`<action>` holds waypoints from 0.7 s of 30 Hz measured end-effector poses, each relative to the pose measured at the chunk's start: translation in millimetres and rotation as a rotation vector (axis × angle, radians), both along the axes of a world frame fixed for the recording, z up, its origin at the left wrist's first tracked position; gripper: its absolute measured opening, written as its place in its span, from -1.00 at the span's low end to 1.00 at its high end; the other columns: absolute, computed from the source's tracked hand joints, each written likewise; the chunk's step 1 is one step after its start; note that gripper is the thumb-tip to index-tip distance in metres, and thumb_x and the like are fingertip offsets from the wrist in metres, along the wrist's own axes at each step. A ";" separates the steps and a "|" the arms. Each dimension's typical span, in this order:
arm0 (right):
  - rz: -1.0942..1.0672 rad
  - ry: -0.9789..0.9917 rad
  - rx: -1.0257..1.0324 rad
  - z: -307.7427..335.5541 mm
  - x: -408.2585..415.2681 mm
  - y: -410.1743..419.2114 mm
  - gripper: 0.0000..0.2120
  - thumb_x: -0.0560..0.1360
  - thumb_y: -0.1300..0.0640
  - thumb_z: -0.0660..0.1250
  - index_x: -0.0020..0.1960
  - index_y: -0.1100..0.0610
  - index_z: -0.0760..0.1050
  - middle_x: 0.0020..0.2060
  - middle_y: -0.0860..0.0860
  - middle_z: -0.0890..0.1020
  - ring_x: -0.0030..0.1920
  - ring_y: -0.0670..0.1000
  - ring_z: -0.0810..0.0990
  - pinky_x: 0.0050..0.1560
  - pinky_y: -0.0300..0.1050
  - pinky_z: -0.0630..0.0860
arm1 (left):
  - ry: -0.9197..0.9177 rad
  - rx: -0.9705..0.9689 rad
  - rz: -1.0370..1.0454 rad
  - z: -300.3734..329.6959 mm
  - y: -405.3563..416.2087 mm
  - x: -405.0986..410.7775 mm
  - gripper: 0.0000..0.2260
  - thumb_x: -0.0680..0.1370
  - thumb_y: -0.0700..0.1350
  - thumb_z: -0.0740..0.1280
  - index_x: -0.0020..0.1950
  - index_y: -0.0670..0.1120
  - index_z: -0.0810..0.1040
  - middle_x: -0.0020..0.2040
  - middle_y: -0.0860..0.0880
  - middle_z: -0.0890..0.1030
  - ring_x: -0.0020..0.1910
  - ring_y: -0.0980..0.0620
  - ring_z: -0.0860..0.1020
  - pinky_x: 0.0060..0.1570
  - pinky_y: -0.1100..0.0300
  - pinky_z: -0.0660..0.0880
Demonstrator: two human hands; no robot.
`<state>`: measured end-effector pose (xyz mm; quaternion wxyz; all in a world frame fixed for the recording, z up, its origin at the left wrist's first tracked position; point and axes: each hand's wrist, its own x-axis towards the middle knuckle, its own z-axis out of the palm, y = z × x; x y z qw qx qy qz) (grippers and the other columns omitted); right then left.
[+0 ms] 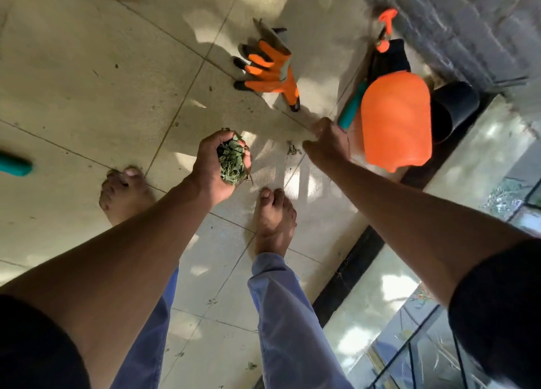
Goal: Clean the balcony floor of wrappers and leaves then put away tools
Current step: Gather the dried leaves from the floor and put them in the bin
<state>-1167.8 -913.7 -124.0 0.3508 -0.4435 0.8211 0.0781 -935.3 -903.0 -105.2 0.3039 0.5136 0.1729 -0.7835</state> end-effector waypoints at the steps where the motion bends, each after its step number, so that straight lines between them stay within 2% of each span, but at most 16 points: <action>1: 0.073 0.034 0.037 -6.5 -3.0 10.6 -0.46 0.43 -0.03 0.48 0.33 0.02 0.37 0.19 0.07 0.51 0.21 0.14 0.51 0.10 -0.01 0.55 | -0.012 0.004 -0.007 -2.0 -1.4 0.7 -0.84 0.59 -0.13 0.23 -0.20 -0.08 0.47 -0.27 -0.06 0.49 -0.38 0.02 0.52 -0.42 0.25 0.50; 3: 0.132 0.067 0.097 -17.8 -5.1 28.8 -0.24 0.37 -0.20 0.55 0.40 0.02 0.27 0.26 0.11 0.40 0.26 0.18 0.45 0.07 0.00 0.47 | -0.025 -0.010 -0.027 -6.8 -4.5 4.0 -0.85 0.58 -0.14 0.24 -0.19 -0.10 0.48 -0.25 -0.08 0.50 -0.37 0.01 0.52 -0.42 0.24 0.50; 5: 0.102 0.048 0.042 -29.6 -0.7 38.0 -0.21 0.34 -0.21 0.57 0.38 0.04 0.26 0.25 0.11 0.37 0.24 0.19 0.45 0.07 0.03 0.50 | -0.028 -0.019 -0.035 -11.6 -7.8 9.3 -0.81 0.59 -0.14 0.23 -0.21 -0.10 0.50 -0.27 -0.07 0.52 -0.37 0.01 0.53 -0.42 0.25 0.49; 7: -0.002 -0.021 -0.014 -37.6 14.1 39.6 -0.28 0.36 -0.15 0.55 0.36 0.07 0.31 0.26 0.10 0.39 0.23 0.15 0.46 0.12 0.02 0.53 | -0.034 -0.010 -0.023 -17.4 -9.1 16.5 -0.76 0.60 -0.15 0.23 -0.26 -0.09 0.52 -0.31 -0.05 0.55 -0.35 0.02 0.54 -0.42 0.26 0.49; 9: -0.134 -0.098 -0.057 -43.7 34.8 38.4 -0.47 0.43 -0.01 0.48 0.32 0.09 0.38 0.23 0.04 0.44 0.18 0.06 0.47 0.17 0.00 0.54 | -0.031 -0.008 -0.027 -22.9 -8.5 24.3 -0.73 0.60 -0.14 0.23 -0.29 -0.08 0.55 -0.31 -0.03 0.56 -0.34 0.03 0.55 -0.41 0.26 0.50; 11: -0.132 -0.128 -0.119 -45.4 54.0 34.7 -0.73 0.51 0.19 0.34 0.20 0.09 0.45 0.06 -0.04 0.46 -0.02 -0.07 0.48 -0.02 -0.14 0.54 | -0.014 0.008 -0.021 -26.6 -8.0 30.7 -0.74 0.59 -0.13 0.24 -0.29 -0.08 0.56 -0.31 -0.03 0.56 -0.32 0.03 0.56 -0.40 0.27 0.51; 13: -0.168 -0.209 -0.155 -44.2 70.9 28.5 -0.72 0.50 0.30 0.28 0.18 0.10 0.48 -0.02 -0.09 0.51 -0.12 -0.17 0.51 -0.24 -0.32 0.46 | -0.006 0.032 -0.006 -27.4 -8.3 35.8 -0.77 0.59 -0.13 0.25 -0.26 -0.09 0.54 -0.31 -0.03 0.56 -0.31 0.03 0.56 -0.39 0.27 0.52; 14: -0.152 -0.239 -0.163 -44.9 77.5 24.1 -0.69 0.51 0.31 0.27 0.21 0.11 0.50 0.02 -0.07 0.54 -0.07 -0.16 0.53 -0.22 -0.36 0.43 | -0.006 0.032 -0.006 -27.7 -8.7 38.7 -0.79 0.59 -0.13 0.25 -0.24 -0.09 0.53 -0.30 -0.04 0.56 -0.32 0.03 0.56 -0.38 0.28 0.52; 15: -0.092 -0.236 -0.185 -44.7 85.0 18.4 -0.67 0.52 0.30 0.27 0.25 0.11 0.50 0.06 -0.02 0.54 0.00 -0.09 0.53 -0.13 -0.36 0.39 | -0.008 0.023 -0.013 -27.7 -9.1 42.1 -0.81 0.59 -0.13 0.25 -0.22 -0.09 0.52 -0.29 -0.05 0.55 -0.32 0.02 0.55 -0.38 0.28 0.52; 17: 0.015 -0.209 -0.245 -45.5 97.0 3.2 -0.63 0.48 0.31 0.27 0.26 0.09 0.50 0.05 0.01 0.47 0.01 0.02 0.46 -0.06 -0.26 0.35 | -0.006 0.001 -0.036 -29.2 -9.8 50.4 -0.84 0.58 -0.11 0.26 -0.19 -0.10 0.51 -0.25 -0.07 0.53 -0.31 0.02 0.55 -0.37 0.27 0.53; 21: 0.253 -0.133 -0.351 -56.3 111.5 -29.1 -0.60 0.43 0.37 0.25 0.24 0.17 0.56 0.06 0.17 0.56 0.02 0.19 0.56 -0.05 -0.02 0.54 | -0.012 -0.001 -0.038 -35.3 -17.2 70.8 -0.90 0.54 -0.09 0.31 -0.14 -0.09 0.52 -0.19 -0.07 0.52 -0.27 0.03 0.54 -0.36 0.25 0.54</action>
